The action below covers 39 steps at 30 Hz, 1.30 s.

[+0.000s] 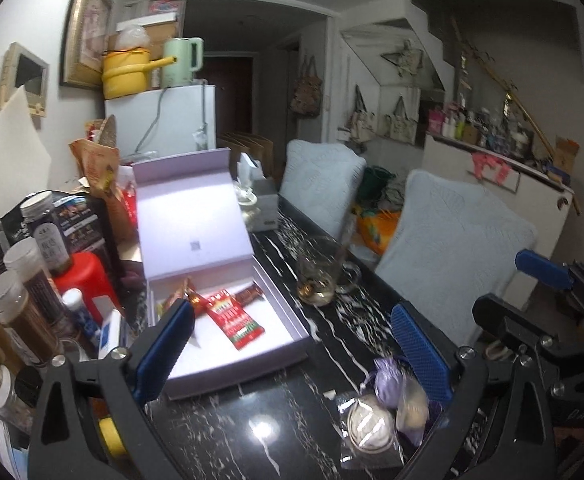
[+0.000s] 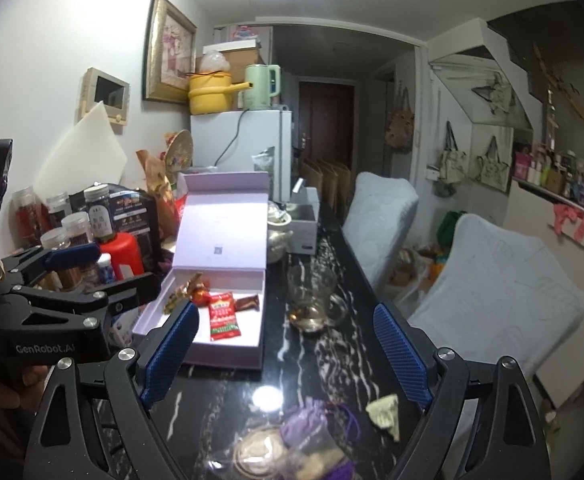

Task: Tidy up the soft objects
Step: 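Withdraw both open tools from the box back over the table items, then grasp the clear zip bag of white items with the right tool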

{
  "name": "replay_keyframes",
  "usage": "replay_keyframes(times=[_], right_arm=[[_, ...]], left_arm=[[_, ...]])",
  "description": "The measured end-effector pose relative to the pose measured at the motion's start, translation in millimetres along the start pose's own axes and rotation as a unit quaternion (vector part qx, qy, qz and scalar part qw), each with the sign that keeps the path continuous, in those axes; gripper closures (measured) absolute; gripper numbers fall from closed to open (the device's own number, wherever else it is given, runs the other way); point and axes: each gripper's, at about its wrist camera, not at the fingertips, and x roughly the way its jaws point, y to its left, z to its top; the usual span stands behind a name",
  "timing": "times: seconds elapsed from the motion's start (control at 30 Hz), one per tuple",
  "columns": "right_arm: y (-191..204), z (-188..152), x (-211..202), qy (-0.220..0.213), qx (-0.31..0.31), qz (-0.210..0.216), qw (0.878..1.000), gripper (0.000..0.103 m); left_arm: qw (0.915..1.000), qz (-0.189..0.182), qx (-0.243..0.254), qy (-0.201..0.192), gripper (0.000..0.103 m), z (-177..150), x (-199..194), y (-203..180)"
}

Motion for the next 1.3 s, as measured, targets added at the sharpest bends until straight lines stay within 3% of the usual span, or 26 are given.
replay_keyframes(times=[0.57, 0.77, 1.3], right_arm=[[-35, -63, -6, 0.036, 0.062, -0.018, 0.997, 0.013], [-50, -93, 2, 0.064, 0.1, -0.004, 0.993, 0.013], [-68, -144, 29, 0.129, 0.114, 0.021, 0.985, 0.013]], left_arm=[[0.9957, -0.053, 0.019, 0.073, 0.003, -43, 36, -39], [0.991, -0.065, 0.01, 0.117, 0.003, -63, 57, -46], [0.98, -0.052, 0.008, 0.192, 0.003, -106, 90, -45]])
